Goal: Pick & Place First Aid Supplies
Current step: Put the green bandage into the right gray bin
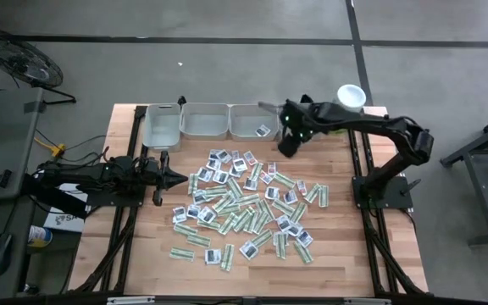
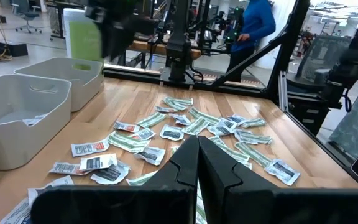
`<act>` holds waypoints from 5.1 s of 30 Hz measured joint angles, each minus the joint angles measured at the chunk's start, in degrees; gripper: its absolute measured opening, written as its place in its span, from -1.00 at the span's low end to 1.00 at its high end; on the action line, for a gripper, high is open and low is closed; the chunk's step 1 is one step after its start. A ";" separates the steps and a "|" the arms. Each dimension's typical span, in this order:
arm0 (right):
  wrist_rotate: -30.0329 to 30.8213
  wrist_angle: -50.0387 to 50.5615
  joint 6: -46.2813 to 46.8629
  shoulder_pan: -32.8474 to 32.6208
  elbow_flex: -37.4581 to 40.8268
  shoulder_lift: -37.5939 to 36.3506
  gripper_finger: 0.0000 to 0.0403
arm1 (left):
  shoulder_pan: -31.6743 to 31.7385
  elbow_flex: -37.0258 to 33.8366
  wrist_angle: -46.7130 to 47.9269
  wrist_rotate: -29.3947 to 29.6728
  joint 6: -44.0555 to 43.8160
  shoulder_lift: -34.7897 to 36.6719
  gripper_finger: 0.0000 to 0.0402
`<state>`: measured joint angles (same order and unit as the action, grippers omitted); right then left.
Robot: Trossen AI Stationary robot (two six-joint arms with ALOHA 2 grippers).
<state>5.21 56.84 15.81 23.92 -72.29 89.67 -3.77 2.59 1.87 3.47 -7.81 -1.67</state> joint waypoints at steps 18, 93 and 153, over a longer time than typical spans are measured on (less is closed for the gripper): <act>-5.63 20.39 5.41 -22.38 4.60 -2.82 -0.29 | 0.00 0.00 0.00 -0.01 0.01 0.00 -1.00; -10.32 -10.38 28.79 -24.70 23.93 8.32 -0.36 | 0.00 0.00 0.02 0.01 0.02 -0.01 -1.00; 2.61 -13.51 -53.17 12.00 5.68 3.77 -1.00 | 0.00 0.00 0.42 0.00 0.00 -0.01 -1.00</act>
<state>7.82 43.33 -37.35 35.92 -66.61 93.44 -3.77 2.59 2.28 3.48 -7.80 -1.68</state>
